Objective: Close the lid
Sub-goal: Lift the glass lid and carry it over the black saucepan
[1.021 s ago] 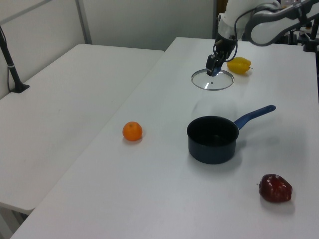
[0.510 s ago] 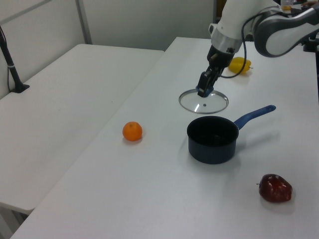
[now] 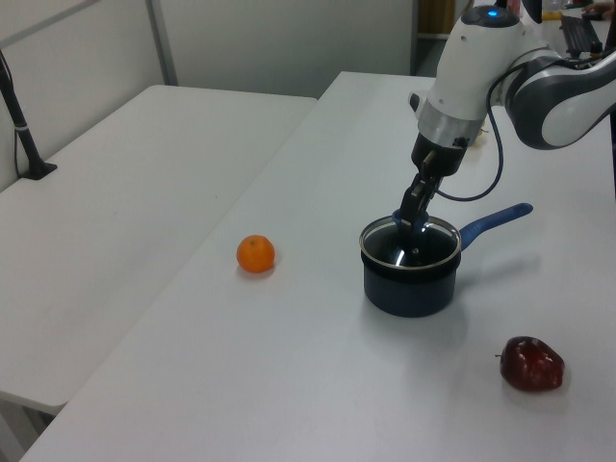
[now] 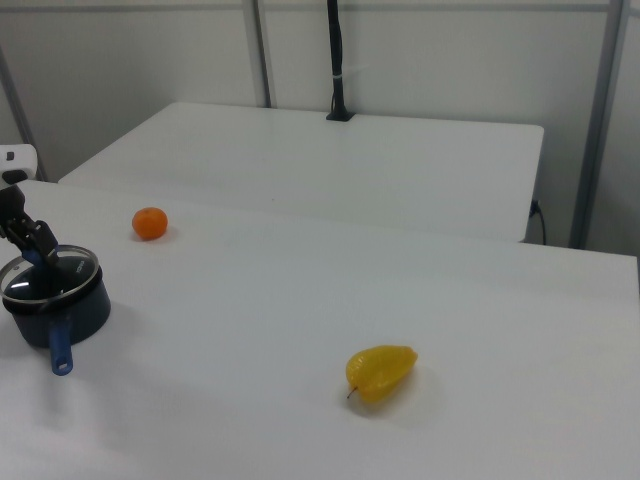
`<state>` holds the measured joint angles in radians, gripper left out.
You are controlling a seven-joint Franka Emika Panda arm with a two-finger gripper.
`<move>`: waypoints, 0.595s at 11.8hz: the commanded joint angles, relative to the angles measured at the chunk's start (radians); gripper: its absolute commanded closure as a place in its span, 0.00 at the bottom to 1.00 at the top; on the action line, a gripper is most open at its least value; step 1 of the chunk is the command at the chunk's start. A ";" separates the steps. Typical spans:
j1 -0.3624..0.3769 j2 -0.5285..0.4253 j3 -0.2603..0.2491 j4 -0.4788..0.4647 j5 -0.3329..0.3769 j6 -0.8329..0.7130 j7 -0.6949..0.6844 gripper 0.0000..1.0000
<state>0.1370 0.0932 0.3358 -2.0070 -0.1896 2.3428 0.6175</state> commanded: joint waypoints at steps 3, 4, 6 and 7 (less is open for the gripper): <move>0.027 -0.035 -0.006 -0.036 -0.076 -0.007 0.033 0.69; 0.032 -0.035 -0.006 -0.036 -0.082 -0.005 0.036 0.69; 0.039 -0.029 -0.008 -0.035 -0.083 -0.002 0.038 0.69; 0.044 -0.026 -0.006 -0.035 -0.086 0.010 0.038 0.69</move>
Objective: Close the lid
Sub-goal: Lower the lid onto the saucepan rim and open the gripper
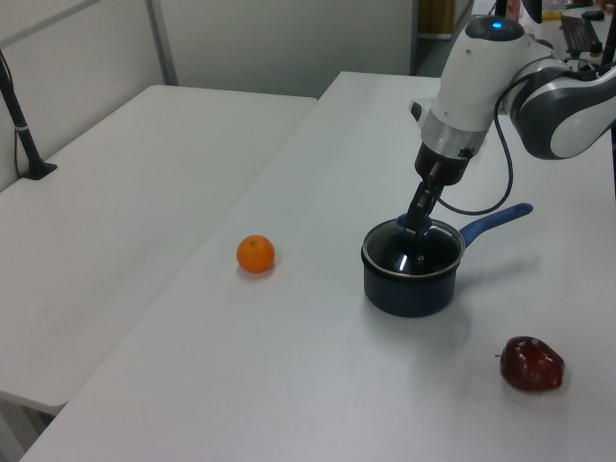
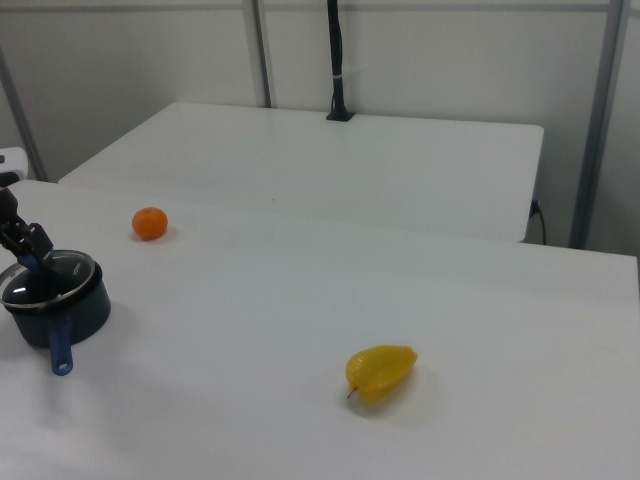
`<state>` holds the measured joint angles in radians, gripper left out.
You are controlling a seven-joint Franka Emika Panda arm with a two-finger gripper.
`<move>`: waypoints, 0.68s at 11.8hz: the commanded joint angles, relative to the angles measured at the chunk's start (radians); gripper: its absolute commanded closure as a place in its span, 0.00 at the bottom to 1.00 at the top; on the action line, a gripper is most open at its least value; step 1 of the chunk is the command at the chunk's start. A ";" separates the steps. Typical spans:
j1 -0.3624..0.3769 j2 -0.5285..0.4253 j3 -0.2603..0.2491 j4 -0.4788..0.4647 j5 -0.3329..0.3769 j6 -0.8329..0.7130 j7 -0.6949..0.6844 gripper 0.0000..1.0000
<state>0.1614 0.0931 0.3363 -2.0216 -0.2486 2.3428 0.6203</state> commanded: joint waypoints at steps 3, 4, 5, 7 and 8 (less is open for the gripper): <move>0.018 -0.016 -0.006 -0.020 -0.043 0.024 0.035 0.69; 0.015 -0.009 -0.008 -0.020 -0.046 0.027 0.035 0.69; 0.009 0.000 -0.008 -0.019 -0.049 0.032 0.035 0.69; 0.006 0.004 -0.008 -0.022 -0.057 0.035 0.035 0.69; 0.006 0.004 -0.008 -0.022 -0.057 0.035 0.035 0.69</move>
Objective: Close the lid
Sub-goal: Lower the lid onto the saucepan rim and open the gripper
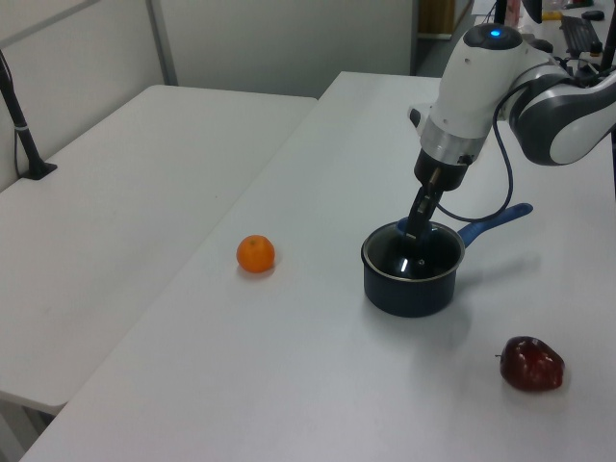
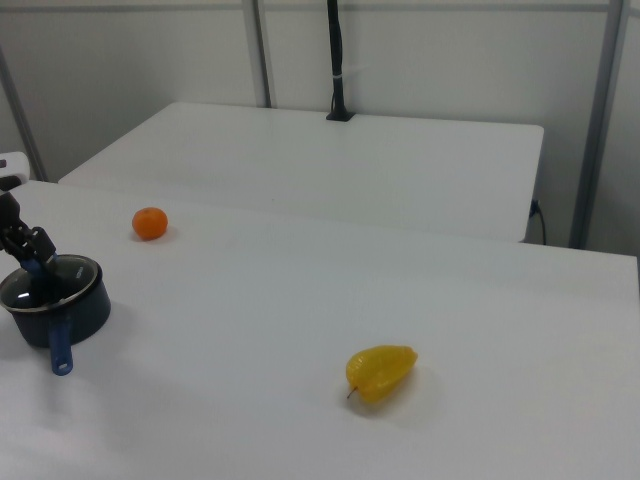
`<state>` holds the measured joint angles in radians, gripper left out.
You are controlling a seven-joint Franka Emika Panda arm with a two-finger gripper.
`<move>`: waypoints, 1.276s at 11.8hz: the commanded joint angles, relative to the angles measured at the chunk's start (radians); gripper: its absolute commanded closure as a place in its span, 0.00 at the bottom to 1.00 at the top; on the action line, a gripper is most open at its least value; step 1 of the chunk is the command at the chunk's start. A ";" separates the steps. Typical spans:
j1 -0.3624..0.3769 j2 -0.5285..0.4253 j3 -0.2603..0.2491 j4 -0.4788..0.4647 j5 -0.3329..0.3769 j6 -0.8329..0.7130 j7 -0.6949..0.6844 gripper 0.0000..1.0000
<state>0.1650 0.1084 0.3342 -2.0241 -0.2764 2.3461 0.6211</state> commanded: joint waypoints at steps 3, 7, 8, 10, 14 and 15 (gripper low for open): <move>-0.002 0.005 -0.006 -0.019 -0.035 0.036 0.034 0.69; -0.002 0.016 -0.006 -0.018 -0.044 0.050 0.034 0.68; -0.002 0.017 -0.006 -0.016 -0.044 0.055 0.034 0.68; -0.002 0.019 -0.006 -0.016 -0.043 0.056 0.035 0.60; -0.002 0.019 -0.006 -0.013 -0.044 0.055 0.068 0.26; -0.005 0.017 -0.006 -0.011 -0.044 0.053 0.083 0.00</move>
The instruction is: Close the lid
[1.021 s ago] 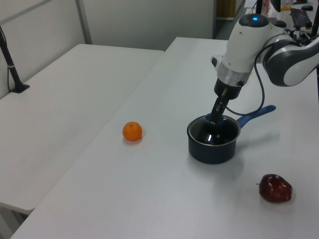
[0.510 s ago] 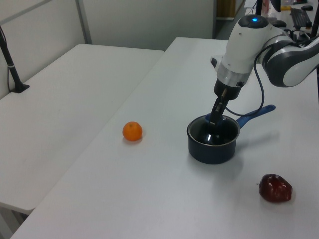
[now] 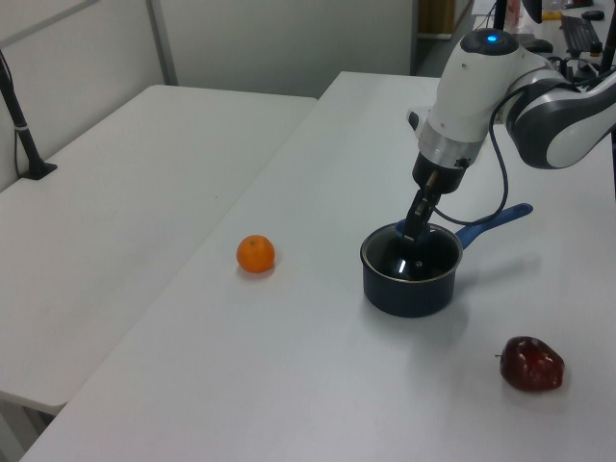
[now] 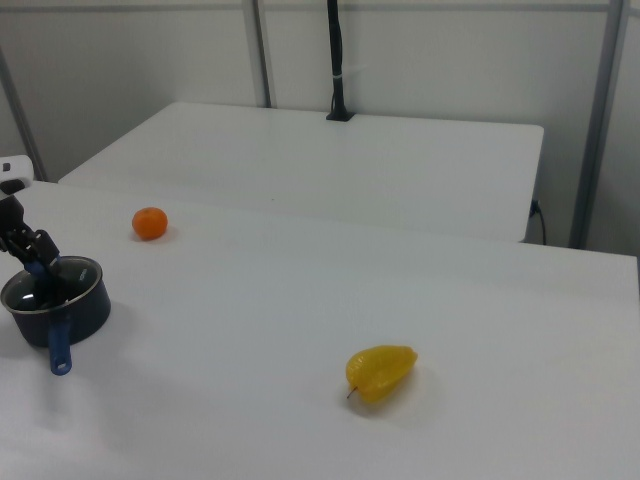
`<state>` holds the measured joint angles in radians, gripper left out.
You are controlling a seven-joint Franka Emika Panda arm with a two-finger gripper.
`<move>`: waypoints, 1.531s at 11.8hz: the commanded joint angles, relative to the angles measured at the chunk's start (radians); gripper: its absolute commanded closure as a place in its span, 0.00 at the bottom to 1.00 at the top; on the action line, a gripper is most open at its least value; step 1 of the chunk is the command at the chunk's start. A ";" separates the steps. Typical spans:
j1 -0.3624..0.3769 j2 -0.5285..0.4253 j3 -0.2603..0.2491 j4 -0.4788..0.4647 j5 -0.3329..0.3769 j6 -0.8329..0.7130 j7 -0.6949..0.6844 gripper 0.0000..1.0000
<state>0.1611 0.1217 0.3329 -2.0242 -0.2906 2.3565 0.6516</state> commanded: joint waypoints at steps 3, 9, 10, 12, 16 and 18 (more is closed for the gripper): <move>-0.009 -0.005 -0.005 -0.005 -0.030 0.030 0.057 0.00; -0.081 -0.048 -0.046 0.174 0.118 -0.317 -0.194 0.00; -0.081 -0.047 -0.063 0.220 0.187 -0.376 -0.270 0.00; -0.097 -0.069 -0.096 0.234 0.200 -0.431 -0.325 0.00; -0.103 -0.116 -0.266 0.335 0.217 -0.616 -0.564 0.00; -0.103 -0.117 -0.354 0.384 0.226 -0.676 -0.601 0.00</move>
<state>0.0517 0.0085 0.0650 -1.6985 -0.0925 1.7584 0.1133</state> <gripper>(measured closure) 0.000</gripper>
